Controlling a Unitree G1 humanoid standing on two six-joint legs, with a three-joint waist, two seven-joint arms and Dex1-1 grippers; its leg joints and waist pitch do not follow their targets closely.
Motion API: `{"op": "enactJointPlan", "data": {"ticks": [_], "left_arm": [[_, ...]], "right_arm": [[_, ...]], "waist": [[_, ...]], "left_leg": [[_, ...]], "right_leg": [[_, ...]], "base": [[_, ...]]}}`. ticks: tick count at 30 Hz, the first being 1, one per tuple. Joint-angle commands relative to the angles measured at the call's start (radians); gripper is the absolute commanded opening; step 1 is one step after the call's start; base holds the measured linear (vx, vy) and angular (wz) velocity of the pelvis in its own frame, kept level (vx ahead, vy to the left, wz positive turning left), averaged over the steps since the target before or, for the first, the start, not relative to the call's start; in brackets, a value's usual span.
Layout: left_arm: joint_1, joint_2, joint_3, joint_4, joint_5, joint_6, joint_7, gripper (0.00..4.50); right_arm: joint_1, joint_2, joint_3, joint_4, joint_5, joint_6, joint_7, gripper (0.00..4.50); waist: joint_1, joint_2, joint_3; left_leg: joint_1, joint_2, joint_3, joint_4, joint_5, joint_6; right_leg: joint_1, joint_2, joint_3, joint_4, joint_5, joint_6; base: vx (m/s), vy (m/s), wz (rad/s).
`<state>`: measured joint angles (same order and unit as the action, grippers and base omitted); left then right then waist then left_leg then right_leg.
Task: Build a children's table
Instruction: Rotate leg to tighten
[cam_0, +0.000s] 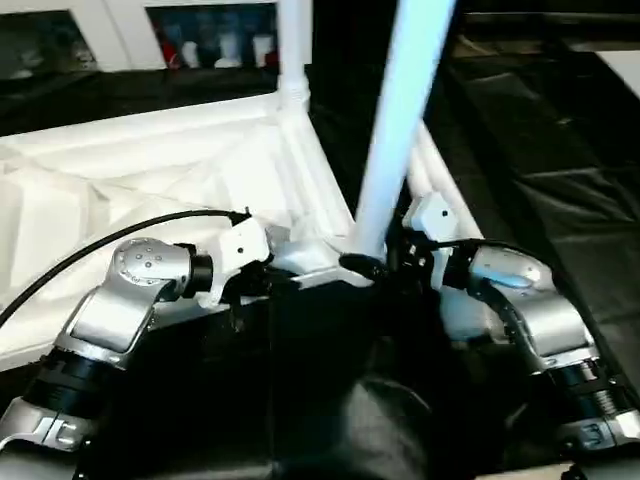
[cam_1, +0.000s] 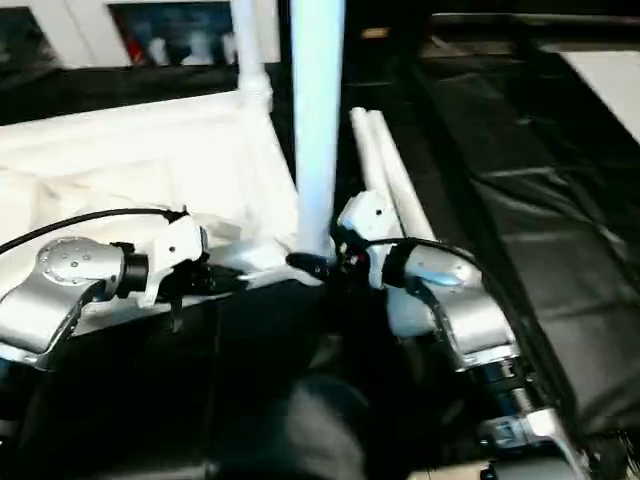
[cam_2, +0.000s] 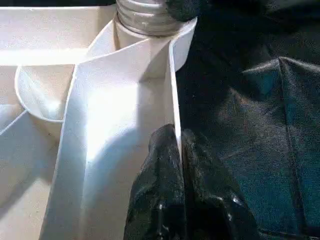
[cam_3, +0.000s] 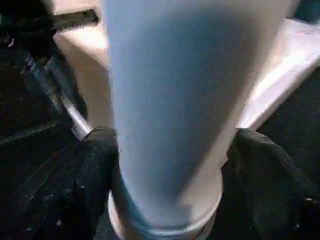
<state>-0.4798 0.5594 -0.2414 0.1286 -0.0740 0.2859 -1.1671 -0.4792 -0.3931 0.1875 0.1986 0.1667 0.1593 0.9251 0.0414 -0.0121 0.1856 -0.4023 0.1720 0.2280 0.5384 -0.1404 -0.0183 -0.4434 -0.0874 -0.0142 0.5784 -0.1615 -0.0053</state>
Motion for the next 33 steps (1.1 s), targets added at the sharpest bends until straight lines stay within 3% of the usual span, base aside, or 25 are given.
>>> {"op": "enactJointPlan", "data": {"ticks": [1,2,3,4,6,10,11,17,29,32,33], "left_arm": [[0.021,0.004,-0.059,0.027,0.008,-0.003,-0.042,0.0],[0.019,0.006,-0.06,0.031,0.008,-0.01,-0.042,0.0],[0.018,0.01,-0.059,0.034,0.004,-0.018,-0.047,0.0],[0.018,0.01,-0.059,0.034,0.004,-0.018,-0.047,0.0],[0.018,0.011,-0.057,0.035,0.001,-0.021,-0.054,0.0],[0.018,0.01,-0.054,0.033,0.001,-0.02,-0.056,0.0],[0.017,0.01,-0.054,0.033,0.001,-0.019,-0.057,0.0],[0.013,0.011,-0.057,0.043,0.0,-0.026,-0.059,0.0],[0.016,0.01,-0.053,0.054,0.004,-0.026,-0.052,0.0],[0.003,-0.01,-0.049,0.079,0.033,-0.005,0.012,0.0],[-0.002,-0.016,-0.049,0.09,0.045,-0.003,0.035,0.0]], "right_arm": [[0.011,-0.007,0.015,-0.012,0.0,-0.009,0.02,3.69],[0.01,-0.009,0.019,-0.009,-0.003,-0.012,0.029,3.69],[0.007,-0.01,0.025,0.003,-0.012,-0.025,0.042,3.69],[0.007,-0.01,0.025,0.003,-0.012,-0.025,0.042,3.69],[0.002,-0.008,0.025,0.011,-0.015,-0.033,0.052,3.69],[-0.012,0.007,0.02,0.026,-0.012,-0.037,0.045,3.69],[-0.014,0.007,0.021,0.03,-0.009,-0.041,0.047,3.44],[-0.014,0.003,0.036,0.048,-0.015,-0.059,0.063,2.96],[-0.006,0.025,0.027,0.092,-0.02,-0.058,0.037,2.67],[-0.008,0.079,-0.012,0.136,-0.019,-0.023,-0.075,2.67],[-0.008,0.096,-0.025,0.148,-0.018,-0.011,-0.113,2.67]], "waist": [[-0.005,-0.001,-0.078],[-0.005,-0.001,-0.077],[-0.006,0.001,-0.073],[-0.006,0.001,-0.073],[-0.009,0.002,-0.069],[-0.01,0.002,-0.071],[-0.01,0.002,-0.071],[-0.009,-0.001,-0.076],[-0.01,-0.002,-0.079],[-0.012,-0.001,-0.076],[-0.012,0.0,-0.073]], "left_leg": [[0.035,0.051,-0.02,-0.036,-0.091,0.139],[0.035,0.052,-0.022,-0.038,-0.108,0.131],[0.039,0.055,-0.024,-0.043,-0.167,0.102],[0.039,0.055,-0.024,-0.043,-0.167,0.102],[0.044,0.058,-0.027,-0.049,-0.226,0.063],[0.043,0.057,-0.028,-0.05,-0.229,0.05],[0.042,0.056,-0.028,-0.049,-0.225,0.05],[0.039,0.054,-0.026,-0.042,-0.162,0.084],[0.038,0.054,-0.026,-0.039,-0.157,0.092],[0.039,0.054,-0.026,-0.041,-0.182,0.08],[0.039,0.054,-0.028,-0.044,-0.221,0.059]], "right_leg": [[0.055,-0.042,0.033,-0.029,0.061,-0.291],[0.056,-0.043,0.032,-0.032,0.022,-0.286],[0.05,-0.045,0.032,-0.043,-0.095,-0.268],[0.05,-0.045,0.032,-0.043,-0.095,-0.268],[0.045,-0.046,0.034,-0.054,-0.205,-0.244],[0.044,-0.046,0.035,-0.052,-0.201,-0.24],[0.045,-0.046,0.035,-0.052,-0.195,-0.24],[0.051,-0.044,0.034,-0.041,-0.099,-0.261],[0.053,-0.045,0.033,-0.04,-0.115,-0.266],[0.048,-0.045,0.034,-0.046,-0.161,-0.263],[0.045,-0.047,0.034,-0.052,-0.226,-0.253]], "base": [[0.0,0.0,0.0],[0.0,0.0,0.0],[-0.053,0.001,0.0],[-0.053,0.001,0.0],[-0.026,0.003,0.01],[0.0,0.0,0.0],[0.0,0.0,0.0],[0.0,0.0,0.0],[0.0,0.0,0.0],[0.0,0.0,0.0],[0.0,0.0,0.0]]}}
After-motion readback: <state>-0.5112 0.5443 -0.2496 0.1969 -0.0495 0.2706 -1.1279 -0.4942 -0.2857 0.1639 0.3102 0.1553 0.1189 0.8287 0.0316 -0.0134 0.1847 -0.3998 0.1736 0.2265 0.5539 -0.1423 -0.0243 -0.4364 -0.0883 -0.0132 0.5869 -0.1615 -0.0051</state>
